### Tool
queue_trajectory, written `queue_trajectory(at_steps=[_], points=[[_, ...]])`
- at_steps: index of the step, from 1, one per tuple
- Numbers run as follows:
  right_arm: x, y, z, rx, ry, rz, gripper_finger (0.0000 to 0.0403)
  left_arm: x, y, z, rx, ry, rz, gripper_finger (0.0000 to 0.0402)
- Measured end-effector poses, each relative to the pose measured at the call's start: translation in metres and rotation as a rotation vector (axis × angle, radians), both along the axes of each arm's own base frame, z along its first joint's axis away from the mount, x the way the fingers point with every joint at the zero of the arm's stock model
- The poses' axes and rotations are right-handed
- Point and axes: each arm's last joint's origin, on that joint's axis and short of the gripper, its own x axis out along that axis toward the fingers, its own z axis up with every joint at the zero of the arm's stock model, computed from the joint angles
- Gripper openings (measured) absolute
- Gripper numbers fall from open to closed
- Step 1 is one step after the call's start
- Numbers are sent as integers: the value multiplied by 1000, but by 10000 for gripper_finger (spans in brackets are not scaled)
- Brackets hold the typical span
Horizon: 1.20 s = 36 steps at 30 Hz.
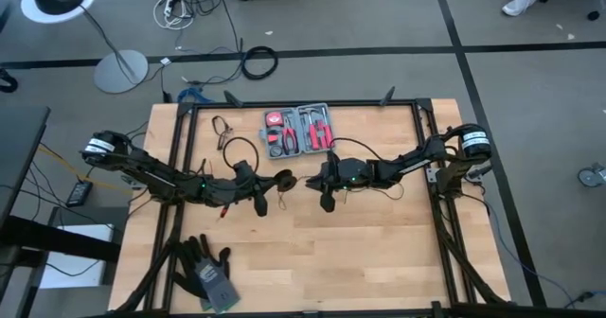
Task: Coil cords
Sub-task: Coil the black wire onto the black spool
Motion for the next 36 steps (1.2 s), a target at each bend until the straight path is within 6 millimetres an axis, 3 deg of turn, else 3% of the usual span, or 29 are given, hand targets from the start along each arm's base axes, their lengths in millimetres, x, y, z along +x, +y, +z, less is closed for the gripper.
queue_trajectory(at_steps=[4, 11, 14, 24, 30, 36], points=[[-3, 0, -4, -22, 13, 8, 80, 0, 0, 1, 3, -8, 3, 0], [-5, -2, -12, -267, 84, 99, 101, 1, 0, 5, 46, -32, -4, 0], [-1, -3, -19, -277, 94, 103, 102, 2, 0, 8, 51, -56, -3, 0], [43, 4, -55, -405, 116, 108, 103, 3, 0, 14, 37, -124, 0, 0], [60, 3, -52, -491, 119, 82, 101, 3, -1, 15, 29, -137, -10, 0], [63, 2, -50, -574, 133, 117, 101, 3, -1, 15, 30, -136, -11, 0]])
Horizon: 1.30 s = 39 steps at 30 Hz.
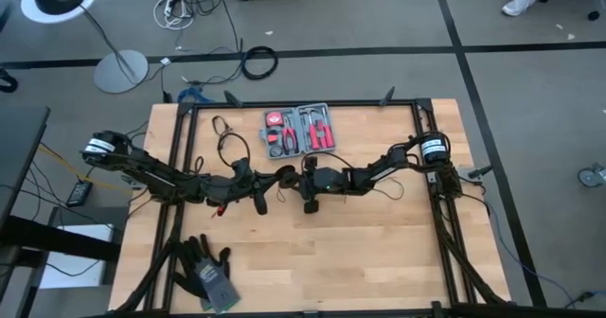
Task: Coil cords
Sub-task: Coil the black wire onto the black spool
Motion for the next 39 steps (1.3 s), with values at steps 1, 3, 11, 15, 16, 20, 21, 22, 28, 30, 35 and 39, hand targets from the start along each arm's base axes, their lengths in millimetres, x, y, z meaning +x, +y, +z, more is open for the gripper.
queue_trajectory(at_steps=[1, 3, 11, 15, 16, 20, 21, 22, 28, 30, 35, 39], points=[[1, 0, 1, -6, -2, 2, 100, 0, 0, 0, 0, 0, 0, 0], [1, 0, 1, -23, 2, 10, 100, 0, 0, 0, -1, -3, 0, 0], [0, -1, 1, -49, 8, 3, 100, 0, 0, 1, -3, -8, 0, 0], [0, -4, 0, -77, 18, -10, 100, 0, 0, 1, -5, -15, -3, 0], [0, -5, 0, -77, 19, -11, 99, 0, 0, 2, -7, -19, -7, 0], [-1, -8, -1, -66, 41, -12, 85, 0, 0, 3, -11, -32, -11, 0], [-1, -8, -2, -63, 45, -14, 79, 0, 0, 3, -11, -35, -11, 0], [-1, -9, -2, -60, 46, -15, 72, 0, 0, 4, -12, -38, -13, 0], [-2, -12, -4, -8, 54, -50, 12, 1, -1, 4, -14, -41, -27, 0], [-3, -13, -5, 25, 67, -84, 7, 1, -1, 4, -11, -42, -28, 0], [-10, -14, -4, 175, 102, -217, 4, 1, -1, 3, 0, -26, -28, 0], [-22, -11, 7, 267, 193, -293, 3, 0, 0, 0, 9, 5, -15, 0]])
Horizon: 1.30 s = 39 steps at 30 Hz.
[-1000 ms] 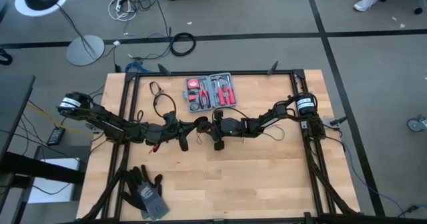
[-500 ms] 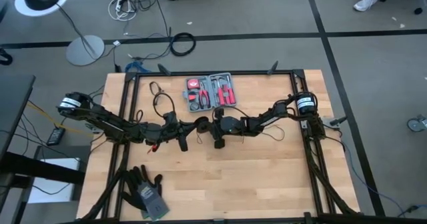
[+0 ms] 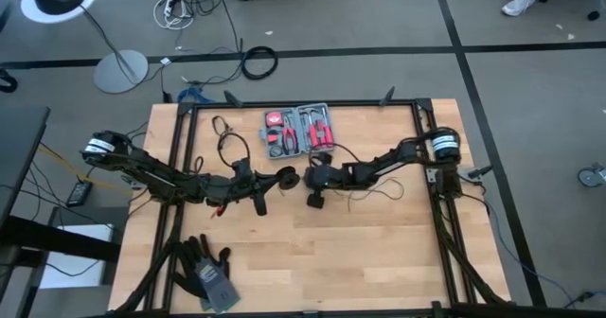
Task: Coil cords
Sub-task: Coil the black wire onto the black spool
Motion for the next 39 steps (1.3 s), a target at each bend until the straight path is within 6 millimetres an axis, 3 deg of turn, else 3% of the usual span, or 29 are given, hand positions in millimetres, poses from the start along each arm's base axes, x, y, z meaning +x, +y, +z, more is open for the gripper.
queue_trajectory(at_steps=[9, 18, 27, 32, 39], points=[[-41, 2, 49, 102, 187, -116, 1, -1, 1, -5, 39, 66, 17, 0], [-76, -19, 101, 136, 157, -215, 0, -3, 1, -17, 64, 193, -18, 0], [-90, -32, 132, 188, 29, -235, 0, 6, 8, -18, 89, 397, -32, 0], [-96, -37, 143, 184, -15, -251, 0, 14, 11, -8, 135, 461, -31, 0], [-89, -32, 156, 226, -158, -174, 0, 22, 22, 1, 162, 553, 23, 0]])
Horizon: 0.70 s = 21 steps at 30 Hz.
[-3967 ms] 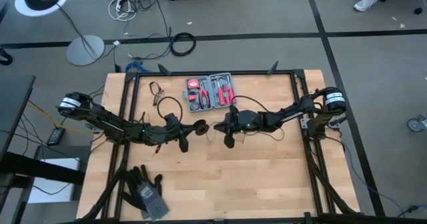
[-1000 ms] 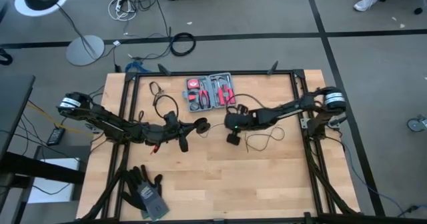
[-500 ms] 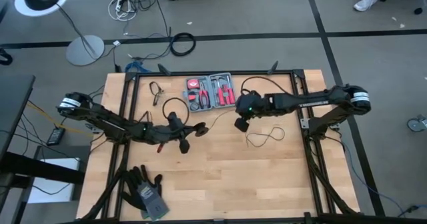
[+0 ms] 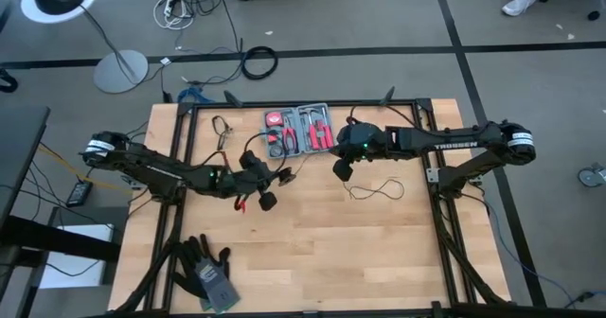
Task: Coil cords
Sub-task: Coil the black wire onto the black spool
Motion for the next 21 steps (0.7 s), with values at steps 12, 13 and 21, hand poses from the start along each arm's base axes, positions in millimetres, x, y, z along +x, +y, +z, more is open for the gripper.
queue_trajectory(at_steps=[12, 13, 21], points=[[17, 21, 24, -47, -285, 134, 0, 23, 20, -11, 26, 123, 108, 0], [18, 23, 26, -53, -302, 143, 0, 25, 21, -11, 27, 124, 116, 0], [38, 44, 22, -131, -405, 202, 0, 39, 34, -1, 13, -37, 165, 0]])
